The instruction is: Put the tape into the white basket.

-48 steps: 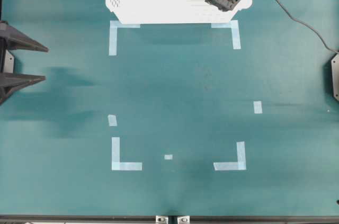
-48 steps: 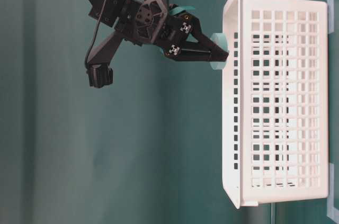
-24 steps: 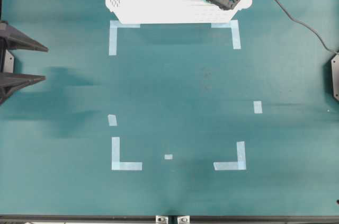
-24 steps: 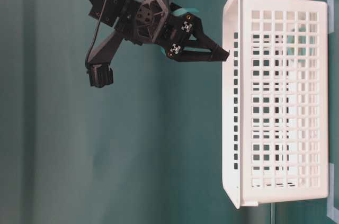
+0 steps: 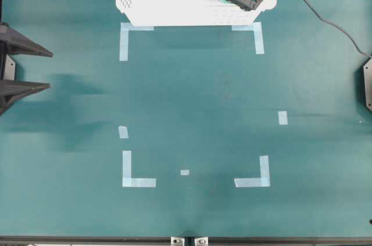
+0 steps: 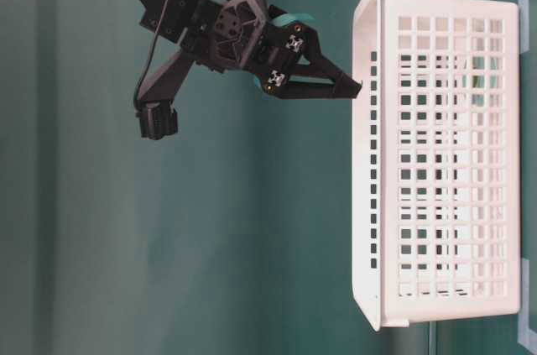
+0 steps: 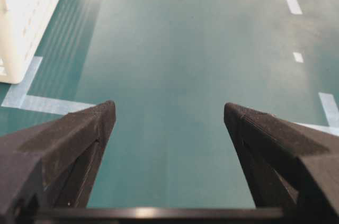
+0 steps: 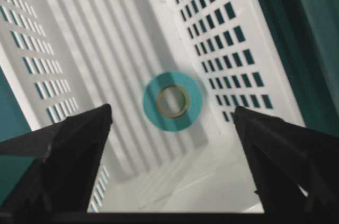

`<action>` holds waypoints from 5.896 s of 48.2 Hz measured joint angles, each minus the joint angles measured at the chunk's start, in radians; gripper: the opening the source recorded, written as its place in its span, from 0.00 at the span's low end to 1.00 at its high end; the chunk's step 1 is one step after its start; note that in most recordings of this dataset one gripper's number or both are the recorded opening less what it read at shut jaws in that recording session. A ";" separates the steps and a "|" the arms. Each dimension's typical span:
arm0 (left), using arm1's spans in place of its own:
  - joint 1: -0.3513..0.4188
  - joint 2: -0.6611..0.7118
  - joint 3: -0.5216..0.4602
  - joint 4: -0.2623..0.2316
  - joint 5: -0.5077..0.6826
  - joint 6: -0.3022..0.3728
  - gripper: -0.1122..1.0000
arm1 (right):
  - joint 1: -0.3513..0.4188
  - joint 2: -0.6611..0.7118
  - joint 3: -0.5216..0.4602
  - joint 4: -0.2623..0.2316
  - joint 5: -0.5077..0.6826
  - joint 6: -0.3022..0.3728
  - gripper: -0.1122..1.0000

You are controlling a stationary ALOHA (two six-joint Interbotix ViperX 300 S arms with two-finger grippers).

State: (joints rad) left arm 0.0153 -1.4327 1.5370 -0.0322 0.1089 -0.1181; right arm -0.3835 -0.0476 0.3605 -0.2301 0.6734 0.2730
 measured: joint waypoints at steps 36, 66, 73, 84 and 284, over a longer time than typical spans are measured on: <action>0.000 0.000 0.000 0.000 -0.002 0.000 0.71 | 0.163 -0.100 -0.051 0.104 -0.012 0.000 0.99; 0.000 -0.002 0.000 0.000 0.000 0.000 0.71 | 0.359 -0.252 0.071 0.106 -0.379 0.000 0.98; 0.000 0.000 0.000 0.000 0.000 0.000 0.71 | 0.356 -0.308 0.126 0.104 -0.422 0.002 0.98; 0.000 -0.002 0.000 0.000 0.000 0.000 0.71 | 0.357 -0.419 0.230 0.098 -0.489 -0.011 0.98; 0.000 -0.002 0.000 0.000 0.000 -0.002 0.71 | 0.357 -1.213 1.204 -0.006 -0.707 0.074 0.98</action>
State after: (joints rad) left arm 0.0153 -1.4343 1.5370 -0.0322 0.1089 -0.1197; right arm -0.0261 -1.2609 1.5647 -0.2362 -0.0337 0.3467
